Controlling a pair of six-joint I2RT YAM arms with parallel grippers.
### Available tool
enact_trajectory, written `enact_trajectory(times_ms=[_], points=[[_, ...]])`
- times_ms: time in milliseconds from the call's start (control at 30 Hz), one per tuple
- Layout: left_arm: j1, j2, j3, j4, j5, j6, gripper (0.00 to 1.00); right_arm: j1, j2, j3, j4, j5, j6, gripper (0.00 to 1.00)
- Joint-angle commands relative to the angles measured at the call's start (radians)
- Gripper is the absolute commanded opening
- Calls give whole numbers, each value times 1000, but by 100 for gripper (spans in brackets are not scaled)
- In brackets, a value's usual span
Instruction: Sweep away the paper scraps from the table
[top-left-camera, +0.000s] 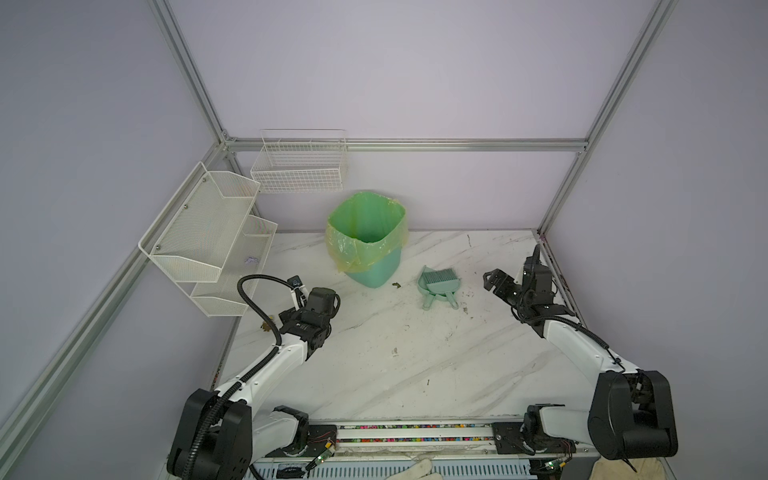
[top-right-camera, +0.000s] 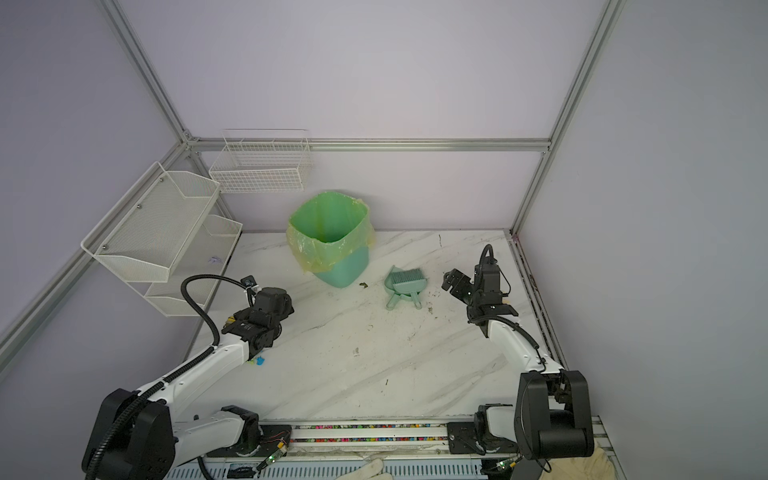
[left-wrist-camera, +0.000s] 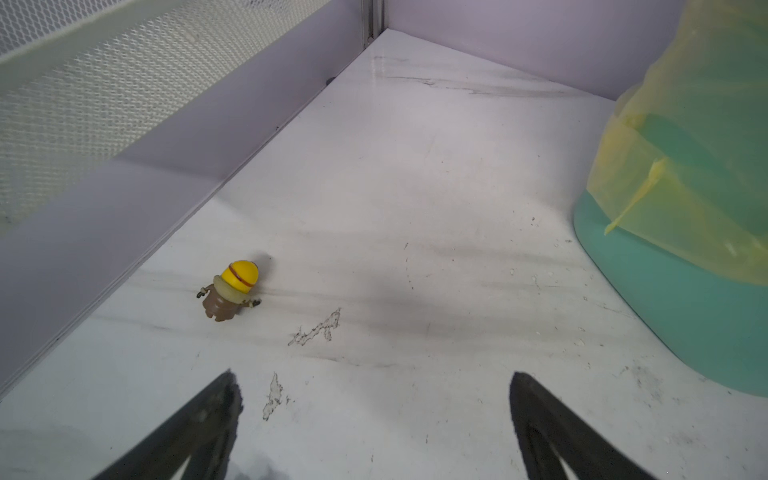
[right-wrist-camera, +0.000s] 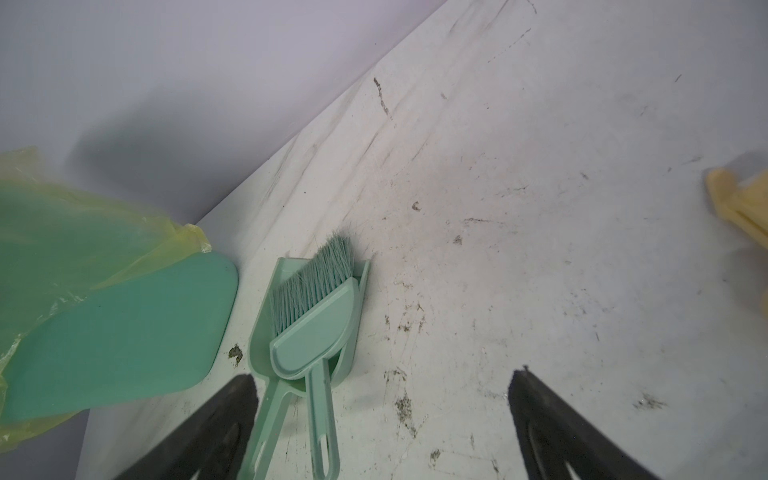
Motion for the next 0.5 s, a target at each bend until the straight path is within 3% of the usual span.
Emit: enact_trajectory(times_ms=[0, 100, 200, 467], points=[[29, -29, -54, 182, -74, 116, 100, -4, -20, 1, 14, 40, -14, 97], [66, -31, -103, 322, -91, 210, 100, -4, -32, 2, 11, 46, -15, 97], [120, -38, -137, 443, 56, 276, 100, -4, -40, -5, 14, 56, -13, 97], [172, 36, -330, 936, 129, 436, 100, -4, -48, 2, -4, 78, -10, 97]])
